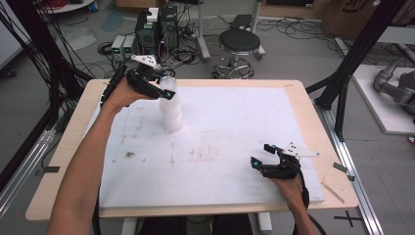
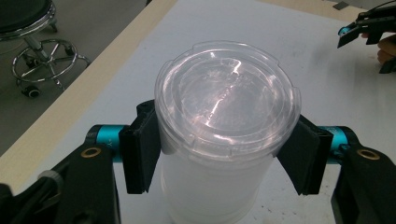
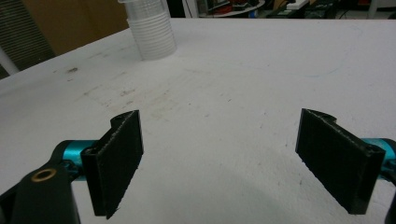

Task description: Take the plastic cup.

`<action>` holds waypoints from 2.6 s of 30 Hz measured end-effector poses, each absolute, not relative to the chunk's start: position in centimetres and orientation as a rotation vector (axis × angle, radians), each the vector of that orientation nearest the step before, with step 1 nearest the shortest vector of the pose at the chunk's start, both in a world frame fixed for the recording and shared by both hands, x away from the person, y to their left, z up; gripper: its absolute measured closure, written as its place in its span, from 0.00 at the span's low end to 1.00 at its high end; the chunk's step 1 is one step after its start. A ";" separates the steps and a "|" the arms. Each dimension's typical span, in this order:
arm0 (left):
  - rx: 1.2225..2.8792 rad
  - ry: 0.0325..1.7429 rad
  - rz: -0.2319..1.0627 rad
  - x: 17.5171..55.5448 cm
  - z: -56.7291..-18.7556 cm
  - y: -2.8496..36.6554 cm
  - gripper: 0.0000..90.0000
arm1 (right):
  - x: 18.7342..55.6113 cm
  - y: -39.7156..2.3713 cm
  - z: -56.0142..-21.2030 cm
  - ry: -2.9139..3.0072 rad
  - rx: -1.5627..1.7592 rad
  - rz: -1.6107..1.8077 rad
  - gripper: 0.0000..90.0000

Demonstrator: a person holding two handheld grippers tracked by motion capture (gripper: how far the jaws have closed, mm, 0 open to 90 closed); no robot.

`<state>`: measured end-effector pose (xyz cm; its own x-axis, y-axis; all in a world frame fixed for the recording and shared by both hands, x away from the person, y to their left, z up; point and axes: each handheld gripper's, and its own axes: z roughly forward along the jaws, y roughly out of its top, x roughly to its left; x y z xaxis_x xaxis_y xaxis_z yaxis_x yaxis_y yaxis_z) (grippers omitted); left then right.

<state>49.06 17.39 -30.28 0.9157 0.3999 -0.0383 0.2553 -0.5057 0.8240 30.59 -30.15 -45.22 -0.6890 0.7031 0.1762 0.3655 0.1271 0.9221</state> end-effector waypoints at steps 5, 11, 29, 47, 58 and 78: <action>2.117 0.474 0.199 48.9 -30.0 17.7 0.41 | 30.6 -30.1 -45.2 2.110 1.047 1.582 0.17; 2.099 0.474 0.206 48.8 -29.7 18.0 0.41 | 30.6 -30.1 -45.2 2.110 1.047 1.579 0.17; 2.073 0.434 0.318 48.1 -22.5 18.2 0.42 | 30.6 -30.1 -45.2 2.108 1.048 1.581 0.17; 2.080 0.438 0.299 47.0 -22.0 18.5 0.43 | 30.6 -30.1 -45.2 2.109 1.060 1.588 0.17; 1.984 0.391 0.271 42.5 -20.5 20.1 0.43 | 30.6 -30.3 -45.2 2.100 1.062 1.601 0.17; 1.874 0.262 0.200 32.7 -27.2 20.1 0.43 | 30.6 -30.2 -45.2 2.104 1.062 1.599 0.17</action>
<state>32.67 20.13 -27.15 0.9603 0.2790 0.0069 0.0805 -0.3004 0.9504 30.63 -30.25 -45.24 -0.6854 0.7012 0.1961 0.3766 0.1110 0.9197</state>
